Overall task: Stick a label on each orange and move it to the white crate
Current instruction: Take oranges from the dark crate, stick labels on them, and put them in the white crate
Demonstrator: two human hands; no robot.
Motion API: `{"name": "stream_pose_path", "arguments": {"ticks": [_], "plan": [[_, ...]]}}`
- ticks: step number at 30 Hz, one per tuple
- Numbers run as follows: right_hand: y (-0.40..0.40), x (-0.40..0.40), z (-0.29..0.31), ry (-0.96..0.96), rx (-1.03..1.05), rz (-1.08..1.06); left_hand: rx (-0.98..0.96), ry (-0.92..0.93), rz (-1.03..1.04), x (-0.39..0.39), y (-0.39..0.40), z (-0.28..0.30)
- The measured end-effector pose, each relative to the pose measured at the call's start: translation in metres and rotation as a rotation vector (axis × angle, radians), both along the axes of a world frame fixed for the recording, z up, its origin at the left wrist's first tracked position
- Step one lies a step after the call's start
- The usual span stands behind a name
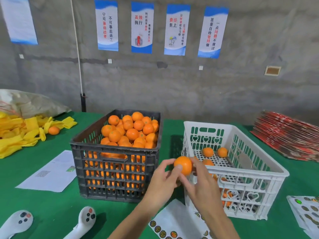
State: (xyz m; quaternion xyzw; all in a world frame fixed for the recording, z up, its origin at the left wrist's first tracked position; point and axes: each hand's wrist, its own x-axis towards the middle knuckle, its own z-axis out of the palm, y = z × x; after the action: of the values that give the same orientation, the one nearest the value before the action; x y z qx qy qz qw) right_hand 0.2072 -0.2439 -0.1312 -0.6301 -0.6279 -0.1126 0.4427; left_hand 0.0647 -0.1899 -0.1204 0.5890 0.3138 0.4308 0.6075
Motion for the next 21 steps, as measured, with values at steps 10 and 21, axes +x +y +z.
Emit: {"name": "stream_pose_path", "arguments": {"ticks": [10,21], "plan": [[0.032,0.106,0.036,-0.093,-0.170,-0.372,0.513,0.361,0.442,-0.085,0.114,0.095],[0.074,0.058,0.016,-0.243,-0.076,-0.172,0.389,1.405,0.239,-0.124,0.273,0.074]]}}
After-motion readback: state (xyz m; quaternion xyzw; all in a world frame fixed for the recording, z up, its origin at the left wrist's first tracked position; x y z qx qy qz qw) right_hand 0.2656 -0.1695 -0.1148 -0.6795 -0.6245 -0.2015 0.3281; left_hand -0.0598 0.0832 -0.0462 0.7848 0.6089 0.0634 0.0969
